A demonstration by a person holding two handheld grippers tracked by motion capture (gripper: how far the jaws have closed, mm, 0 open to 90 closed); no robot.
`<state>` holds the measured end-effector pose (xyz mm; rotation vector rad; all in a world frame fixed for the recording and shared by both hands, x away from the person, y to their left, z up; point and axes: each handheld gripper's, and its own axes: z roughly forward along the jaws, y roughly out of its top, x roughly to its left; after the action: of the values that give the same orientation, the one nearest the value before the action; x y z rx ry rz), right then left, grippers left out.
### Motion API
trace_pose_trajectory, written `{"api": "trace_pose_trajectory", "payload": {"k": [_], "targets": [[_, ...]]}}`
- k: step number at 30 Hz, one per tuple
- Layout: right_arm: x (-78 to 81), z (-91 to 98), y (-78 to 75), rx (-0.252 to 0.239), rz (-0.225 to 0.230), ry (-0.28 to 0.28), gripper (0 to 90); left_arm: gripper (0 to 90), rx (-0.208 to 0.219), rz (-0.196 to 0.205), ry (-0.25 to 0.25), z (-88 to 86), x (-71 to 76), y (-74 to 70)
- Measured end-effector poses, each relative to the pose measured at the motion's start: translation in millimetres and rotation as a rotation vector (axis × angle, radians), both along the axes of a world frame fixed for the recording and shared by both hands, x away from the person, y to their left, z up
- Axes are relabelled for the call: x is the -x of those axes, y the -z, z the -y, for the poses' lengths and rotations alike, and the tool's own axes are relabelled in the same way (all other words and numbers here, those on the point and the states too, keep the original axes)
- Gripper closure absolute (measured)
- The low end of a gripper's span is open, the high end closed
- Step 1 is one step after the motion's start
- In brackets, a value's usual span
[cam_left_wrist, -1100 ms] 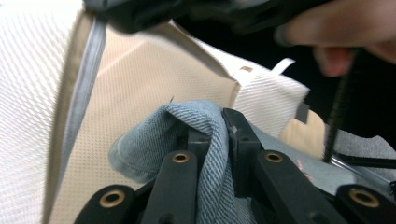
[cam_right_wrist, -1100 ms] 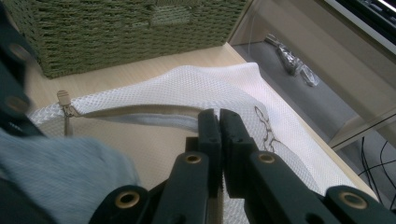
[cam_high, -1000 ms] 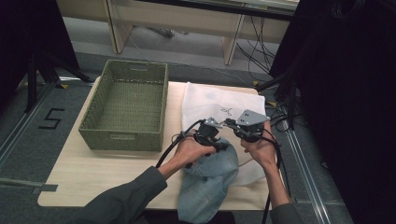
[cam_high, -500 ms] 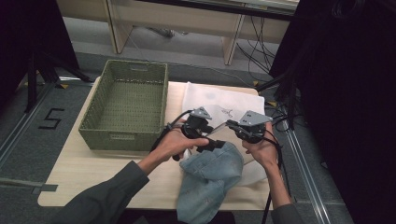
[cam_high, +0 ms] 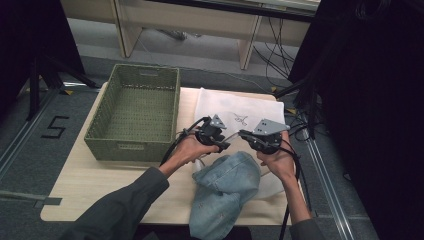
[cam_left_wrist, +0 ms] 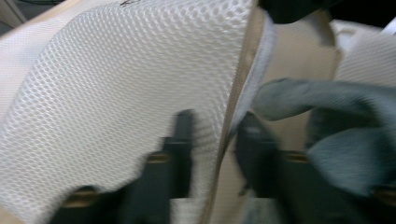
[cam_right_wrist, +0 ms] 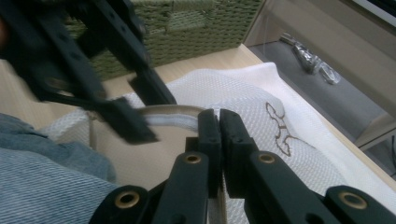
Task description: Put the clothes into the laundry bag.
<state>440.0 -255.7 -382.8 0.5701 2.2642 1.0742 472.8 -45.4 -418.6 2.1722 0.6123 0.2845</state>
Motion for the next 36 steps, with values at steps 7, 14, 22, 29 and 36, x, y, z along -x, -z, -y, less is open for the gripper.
{"api": "trace_pose_trajectory", "payload": {"k": [7,14,22,29,36], "targets": [[6.8,-1.1,3.7,-0.021,-0.036,-0.008,85.0,86.7,-0.028,0.048,0.015,-13.3,-1.2,-10.1],[57.7,8.4,-19.7,-0.159,-0.198,0.017,46.6,86.5,-0.038,0.041,0.027,-16.4,-0.8,-14.2],[83.3,13.8,25.8,-0.116,-0.362,0.02,30.4,86.4,-0.035,0.038,0.046,-14.1,2.0,-17.0],[65.1,3.0,60.3,-0.083,-0.465,0.064,65.1,86.5,-0.068,0.041,0.092,-13.2,7.2,-18.3],[58.5,-4.3,34.2,-0.043,-0.335,0.089,78.3,86.5,-0.086,0.054,0.123,-19.0,16.0,-24.9]]}}
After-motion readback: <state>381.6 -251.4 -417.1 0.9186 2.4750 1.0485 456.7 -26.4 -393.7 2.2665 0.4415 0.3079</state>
